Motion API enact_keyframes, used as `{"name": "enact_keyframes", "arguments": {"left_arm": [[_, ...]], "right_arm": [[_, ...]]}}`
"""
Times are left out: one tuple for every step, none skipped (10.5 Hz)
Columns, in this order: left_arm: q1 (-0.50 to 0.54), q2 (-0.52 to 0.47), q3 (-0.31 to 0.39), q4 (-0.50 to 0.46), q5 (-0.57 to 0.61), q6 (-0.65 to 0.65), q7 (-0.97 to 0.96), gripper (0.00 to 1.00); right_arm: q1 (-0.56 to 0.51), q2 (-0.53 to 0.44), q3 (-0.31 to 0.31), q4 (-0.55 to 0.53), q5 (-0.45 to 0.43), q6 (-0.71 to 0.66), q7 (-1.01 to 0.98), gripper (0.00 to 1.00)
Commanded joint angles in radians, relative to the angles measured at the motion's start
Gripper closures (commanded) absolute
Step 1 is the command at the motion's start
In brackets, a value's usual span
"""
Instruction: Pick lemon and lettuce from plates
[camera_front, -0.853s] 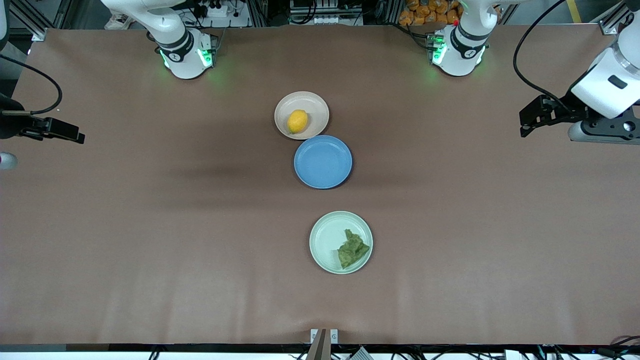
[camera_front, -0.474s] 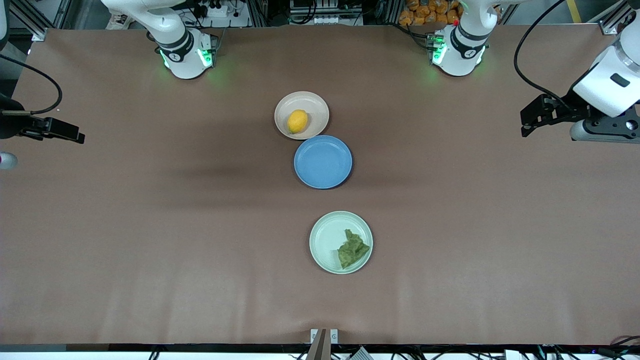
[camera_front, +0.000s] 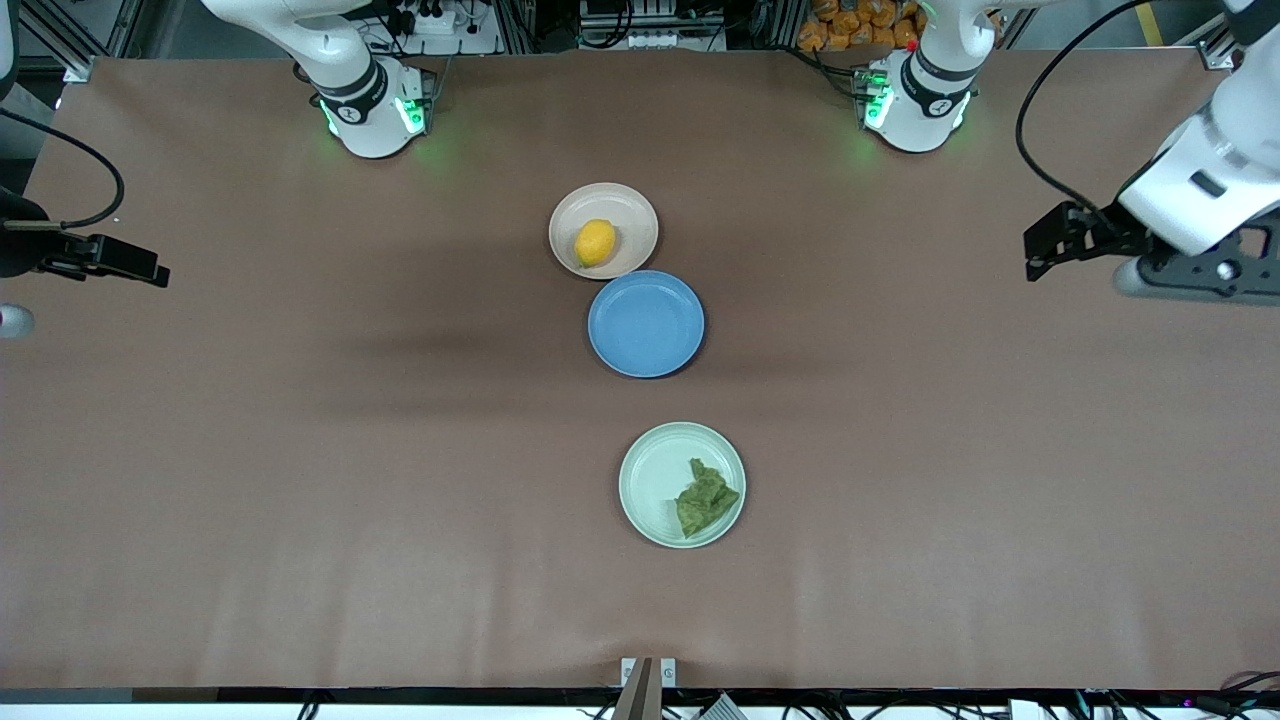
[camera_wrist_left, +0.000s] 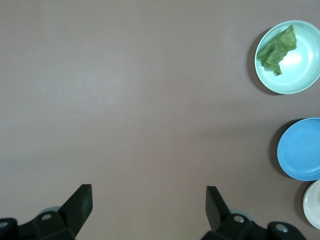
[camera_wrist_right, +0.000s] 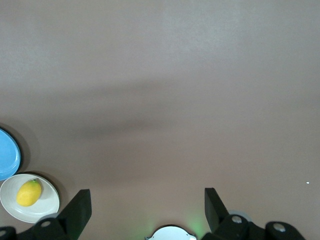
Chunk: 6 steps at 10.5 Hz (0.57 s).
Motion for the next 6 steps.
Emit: {"name": "enact_keyframes", "arguments": {"left_arm": [[-0.073, 0.108, -0.008, 0.017, 0.059, -0.015, -0.014, 0.0], [-0.077, 0.155, -0.01, 0.017, 0.06, -0.013, -0.031, 0.0], [-0.112, 0.236, -0.015, 0.023, 0.063, -0.007, -0.054, 0.0], [-0.152, 0.295, -0.009, 0.025, 0.067, 0.026, -0.08, 0.0], [-0.163, 0.336, -0.013, 0.025, 0.058, 0.074, -0.143, 0.0], [-0.175, 0.375, -0.024, 0.025, 0.037, 0.134, -0.221, 0.0]], "right_arm": [[-0.003, -0.026, 0.008, -0.018, -0.002, -0.004, -0.007, 0.0], [-0.003, -0.026, 0.008, -0.019, -0.002, -0.004, -0.008, 0.0], [-0.003, -0.026, 0.009, -0.021, 0.0, -0.004, -0.007, 0.0], [0.0, -0.024, 0.011, -0.022, 0.004, -0.004, -0.005, 0.0], [0.009, -0.023, 0.011, -0.025, 0.01, -0.004, -0.004, 0.0], [0.024, -0.02, 0.012, -0.039, 0.018, 0.0, -0.002, 0.0]]}}
